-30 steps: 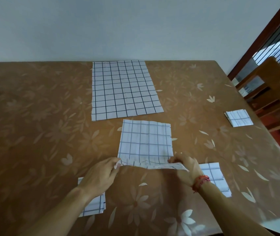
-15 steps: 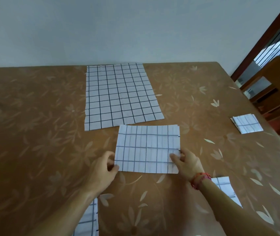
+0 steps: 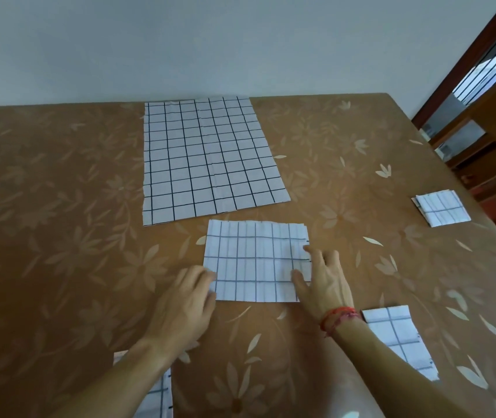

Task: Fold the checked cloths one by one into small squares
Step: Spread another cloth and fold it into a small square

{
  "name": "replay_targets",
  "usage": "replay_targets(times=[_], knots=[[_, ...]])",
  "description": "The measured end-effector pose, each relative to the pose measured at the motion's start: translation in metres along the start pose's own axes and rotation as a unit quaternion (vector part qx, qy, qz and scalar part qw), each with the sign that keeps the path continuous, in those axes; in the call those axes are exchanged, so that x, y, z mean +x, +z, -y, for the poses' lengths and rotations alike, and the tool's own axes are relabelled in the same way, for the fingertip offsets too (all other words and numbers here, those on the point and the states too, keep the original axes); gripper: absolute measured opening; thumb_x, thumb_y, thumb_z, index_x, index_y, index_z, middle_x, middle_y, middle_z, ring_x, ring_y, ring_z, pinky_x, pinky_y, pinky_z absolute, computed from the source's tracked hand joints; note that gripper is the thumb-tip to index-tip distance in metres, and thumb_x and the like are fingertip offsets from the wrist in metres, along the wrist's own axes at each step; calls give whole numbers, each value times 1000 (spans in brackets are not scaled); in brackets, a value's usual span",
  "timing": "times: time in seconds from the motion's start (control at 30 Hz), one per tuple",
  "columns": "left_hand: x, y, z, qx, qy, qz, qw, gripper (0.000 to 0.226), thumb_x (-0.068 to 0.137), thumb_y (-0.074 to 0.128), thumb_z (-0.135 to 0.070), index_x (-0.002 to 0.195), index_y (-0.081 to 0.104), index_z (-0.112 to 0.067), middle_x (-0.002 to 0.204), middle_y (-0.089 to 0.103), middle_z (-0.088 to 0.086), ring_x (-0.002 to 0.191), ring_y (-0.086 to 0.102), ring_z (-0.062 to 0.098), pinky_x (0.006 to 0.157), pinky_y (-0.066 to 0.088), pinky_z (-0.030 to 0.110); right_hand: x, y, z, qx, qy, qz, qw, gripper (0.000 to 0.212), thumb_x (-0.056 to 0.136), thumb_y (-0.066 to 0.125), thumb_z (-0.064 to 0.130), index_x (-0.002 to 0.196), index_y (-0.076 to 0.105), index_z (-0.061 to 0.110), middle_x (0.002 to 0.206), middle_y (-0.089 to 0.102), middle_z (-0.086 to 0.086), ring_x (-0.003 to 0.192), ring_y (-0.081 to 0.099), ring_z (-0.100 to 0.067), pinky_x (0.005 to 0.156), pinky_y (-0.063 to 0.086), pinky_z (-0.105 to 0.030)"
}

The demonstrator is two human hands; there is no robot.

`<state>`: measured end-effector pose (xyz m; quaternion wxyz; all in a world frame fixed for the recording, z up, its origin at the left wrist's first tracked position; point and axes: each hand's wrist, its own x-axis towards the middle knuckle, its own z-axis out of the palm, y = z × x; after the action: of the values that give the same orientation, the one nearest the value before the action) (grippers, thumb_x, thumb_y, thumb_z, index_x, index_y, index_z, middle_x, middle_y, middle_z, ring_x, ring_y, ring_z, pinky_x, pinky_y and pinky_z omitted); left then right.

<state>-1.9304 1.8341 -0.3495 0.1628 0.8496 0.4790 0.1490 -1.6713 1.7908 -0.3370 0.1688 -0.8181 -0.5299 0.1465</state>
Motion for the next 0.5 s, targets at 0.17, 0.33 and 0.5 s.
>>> replay_targets(times=[0.17, 0.33, 0.5], knots=[[-29, 14, -28, 75, 75, 60, 993, 40, 93, 48, -27, 129, 59, -12, 135, 56, 5, 126, 53, 22, 94, 50, 31, -47, 30, 30, -65, -203, 20, 977, 53, 87, 44, 33, 136, 47, 11, 139, 48, -16, 126, 49, -32, 97, 49, -44], [-36, 17, -36, 107, 45, 58, 991, 47, 91, 50, -27, 133, 57, -7, 142, 52, 7, 134, 46, 18, 117, 5, 26, -79, 57, 47, -100, -278, 74, 952, 57, 92, 38, 30, 143, 42, 5, 151, 39, -12, 142, 33, -26, 115, 31, -42], [-44, 29, -26, 116, 35, 89, 989, 51, 95, 35, -29, 138, 51, -4, 147, 45, 11, 137, 42, 23, 114, 30, 36, -88, 69, 48, -134, -262, 109, 949, 58, 96, 34, 34, 145, 38, 4, 153, 34, -13, 144, 28, -25, 114, 29, -42]])
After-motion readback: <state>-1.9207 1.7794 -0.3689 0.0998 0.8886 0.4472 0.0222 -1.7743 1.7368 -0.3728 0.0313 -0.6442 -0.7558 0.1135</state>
